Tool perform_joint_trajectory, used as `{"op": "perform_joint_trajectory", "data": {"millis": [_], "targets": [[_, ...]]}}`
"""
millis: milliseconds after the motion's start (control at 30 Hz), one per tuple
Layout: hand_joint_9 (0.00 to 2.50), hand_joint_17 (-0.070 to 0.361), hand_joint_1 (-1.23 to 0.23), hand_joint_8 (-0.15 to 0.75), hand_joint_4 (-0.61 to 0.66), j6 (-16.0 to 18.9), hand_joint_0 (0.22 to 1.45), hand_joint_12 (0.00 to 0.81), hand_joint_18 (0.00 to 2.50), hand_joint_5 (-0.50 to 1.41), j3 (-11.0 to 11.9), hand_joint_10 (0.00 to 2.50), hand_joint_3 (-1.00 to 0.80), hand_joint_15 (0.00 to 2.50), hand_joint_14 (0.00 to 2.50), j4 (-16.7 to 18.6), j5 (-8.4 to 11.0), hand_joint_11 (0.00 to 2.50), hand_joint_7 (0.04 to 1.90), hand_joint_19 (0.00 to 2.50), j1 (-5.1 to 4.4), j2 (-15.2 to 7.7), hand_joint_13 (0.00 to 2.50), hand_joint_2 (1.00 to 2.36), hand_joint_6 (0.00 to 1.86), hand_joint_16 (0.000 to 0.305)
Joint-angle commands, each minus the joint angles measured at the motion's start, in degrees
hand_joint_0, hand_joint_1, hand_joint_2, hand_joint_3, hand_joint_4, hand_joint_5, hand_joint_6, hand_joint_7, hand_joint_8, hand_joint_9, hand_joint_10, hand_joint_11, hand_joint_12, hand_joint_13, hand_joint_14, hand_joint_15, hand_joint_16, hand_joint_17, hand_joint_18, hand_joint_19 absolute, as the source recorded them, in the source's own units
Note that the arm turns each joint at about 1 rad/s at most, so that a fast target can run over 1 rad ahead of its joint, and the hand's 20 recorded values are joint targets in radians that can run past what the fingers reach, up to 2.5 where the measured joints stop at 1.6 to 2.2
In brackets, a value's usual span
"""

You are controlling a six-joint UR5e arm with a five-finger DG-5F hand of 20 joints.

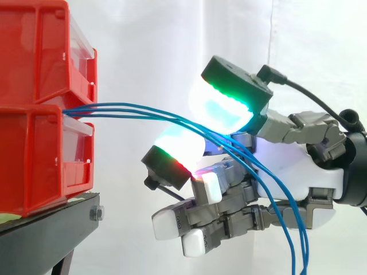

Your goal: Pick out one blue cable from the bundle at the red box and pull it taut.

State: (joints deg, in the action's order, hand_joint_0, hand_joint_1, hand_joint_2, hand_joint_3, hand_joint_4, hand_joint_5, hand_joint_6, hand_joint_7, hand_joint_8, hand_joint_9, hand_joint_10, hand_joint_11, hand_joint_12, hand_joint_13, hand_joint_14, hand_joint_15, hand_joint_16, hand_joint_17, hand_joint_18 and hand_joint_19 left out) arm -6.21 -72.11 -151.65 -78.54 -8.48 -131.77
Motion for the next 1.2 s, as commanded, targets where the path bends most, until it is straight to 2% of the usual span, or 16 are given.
{"op": "perform_joint_trajectory", "data": {"millis": [0,167,333,467,567,600,667,767,900,1033,1167], "targets": [[1.14,0.094,-0.79,0.245,0.06,-0.3,0.64,0.306,0.71,-0.11,0.0,0.02,-0.47,0.23,0.01,-0.2,-0.03,0.59,1.13,0.49,0.04,-0.1,0.84,1.0,0.86,0.042],[1.12,0.096,-0.87,0.246,0.0,-0.3,0.67,0.31,0.73,-0.12,0.6,0.02,-0.41,0.25,0.01,-0.6,-0.03,0.59,1.16,0.49,0.13,-0.1,0.85,1.01,0.88,0.043],[1.12,0.097,-0.94,0.233,-0.09,-0.8,0.73,0.304,0.76,-0.13,0.9,0.02,-0.5,0.26,0.01,-0.9,-0.03,0.58,1.16,0.48,0.13,0.0,0.87,1.0,0.9,0.043],[1.08,0.097,-0.97,0.223,-0.12,-0.9,0.72,0.303,0.78,-0.14,0.8,0.02,-0.5,0.27,0.01,-1.1,-0.03,0.58,1.12,0.48,0.13,0.0,0.86,1.0,0.91,0.043],[1.05,0.098,-1.02,0.214,-0.04,-0.9,0.67,0.3,0.78,-0.15,0.8,0.02,-0.5,0.27,0.01,-1.4,-0.12,0.58,1.07,0.47,0.13,0.0,0.85,1.0,0.91,0.044],[1.04,0.099,-1.02,0.213,0.03,-0.9,0.64,0.301,0.77,-0.16,0.9,0.02,-0.5,0.27,0.01,-1.5,-0.12,0.58,1.04,0.47,0.22,-0.1,0.85,1.0,0.9,0.044],[1.01,0.107,-1.03,0.225,0.09,-0.9,0.53,0.317,0.77,-0.17,0.8,0.02,-0.5,0.27,0.01,-1.6,-0.12,0.59,0.99,0.48,0.22,0.0,0.84,1.0,0.88,0.047],[1.02,0.115,-0.99,0.242,0.11,-0.9,0.48,0.334,0.78,-0.17,0.9,0.02,-0.5,0.26,0.01,-2.1,-0.12,0.59,0.91,0.48,0.31,0.0,0.84,1.0,0.88,0.051],[1.06,0.123,-0.85,0.265,0.13,-0.9,0.44,0.349,0.81,-0.15,1.0,0.02,-0.5,0.26,0.01,-2.3,-0.12,0.57,0.91,0.49,0.31,0.0,0.85,1.0,0.85,0.055],[1.13,0.118,-0.66,0.265,0.12,-0.9,0.48,0.341,0.81,-0.12,1.4,0.02,-0.5,0.27,0.01,-2.3,-0.12,0.57,0.95,0.53,0.39,0.0,0.87,1.0,0.8,0.052],[1.15,0.11,-0.56,0.252,0.1,-0.9,0.52,0.329,0.79,-0.11,2.1,0.02,-0.5,0.28,0.01,-3.2,-0.12,0.57,0.98,0.56,0.57,-0.1,0.87,1.0,0.78,0.049]]}}
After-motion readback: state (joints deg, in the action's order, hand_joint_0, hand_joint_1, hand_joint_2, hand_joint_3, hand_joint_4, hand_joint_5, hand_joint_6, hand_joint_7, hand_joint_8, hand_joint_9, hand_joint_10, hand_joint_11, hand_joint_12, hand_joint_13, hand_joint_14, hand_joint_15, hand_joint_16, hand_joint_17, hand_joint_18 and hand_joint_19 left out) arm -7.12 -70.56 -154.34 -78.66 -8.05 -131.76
